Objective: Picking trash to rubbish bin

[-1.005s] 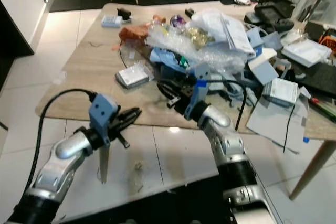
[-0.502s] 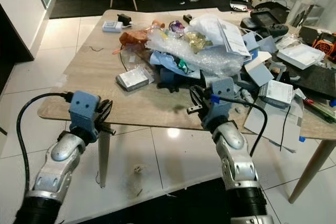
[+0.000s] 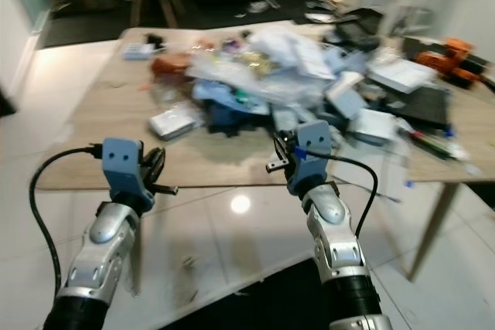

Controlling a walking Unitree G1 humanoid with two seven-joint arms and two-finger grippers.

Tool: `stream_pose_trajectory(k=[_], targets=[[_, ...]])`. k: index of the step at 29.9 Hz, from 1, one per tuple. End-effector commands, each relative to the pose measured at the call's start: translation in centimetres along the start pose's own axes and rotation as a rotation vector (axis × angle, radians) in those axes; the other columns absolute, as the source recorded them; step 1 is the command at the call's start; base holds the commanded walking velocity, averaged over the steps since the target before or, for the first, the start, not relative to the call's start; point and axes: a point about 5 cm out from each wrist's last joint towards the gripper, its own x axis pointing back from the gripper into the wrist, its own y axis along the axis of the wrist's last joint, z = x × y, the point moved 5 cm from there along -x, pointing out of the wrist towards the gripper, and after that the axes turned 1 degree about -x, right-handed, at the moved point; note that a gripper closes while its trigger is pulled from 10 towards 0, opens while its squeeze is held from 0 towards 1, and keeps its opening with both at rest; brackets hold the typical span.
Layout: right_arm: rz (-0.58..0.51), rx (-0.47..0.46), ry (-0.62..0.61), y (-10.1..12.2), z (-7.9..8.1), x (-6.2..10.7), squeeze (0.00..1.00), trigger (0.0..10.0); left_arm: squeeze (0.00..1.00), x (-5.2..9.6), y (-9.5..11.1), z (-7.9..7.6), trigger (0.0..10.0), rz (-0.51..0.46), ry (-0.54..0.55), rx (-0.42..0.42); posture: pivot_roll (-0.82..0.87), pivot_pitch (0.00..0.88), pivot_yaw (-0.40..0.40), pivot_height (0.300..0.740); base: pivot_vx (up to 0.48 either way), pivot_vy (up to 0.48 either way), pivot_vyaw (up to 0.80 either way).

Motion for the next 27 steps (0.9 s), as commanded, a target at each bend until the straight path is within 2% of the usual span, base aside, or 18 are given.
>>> stream_pose_trajectory(k=[1, 10, 27], targets=[[0.017, 0.003, -0.012, -0.8, -0.2, 0.4, 0.0, 10.0, 0.0, 0.0, 0.3, -0.8, 10.0, -0.015, -0.02, -0.015, 0.04, 0.059, -0.023, 0.74, 0.0, 0.0, -0.8], [0.033, 0.003, 0.001, -1.5, 0.2, 0.4, 0.0, 10.0, 0.0, -0.3, 0.9, -1.0, 10.0, -0.036, -0.021, -0.013, 0.05, 0.06, -0.03, 0.74, 0.0, 0.0, -0.8], [0.053, 0.011, 0.013, -2.4, 0.8, 0.6, 0.0, 10.0, 0.0, -0.4, 1.2, -1.8, 10.0, -0.047, -0.062, -0.064, 0.04, 0.059, -0.029, 0.74, 0.0, 0.0, -0.8]])
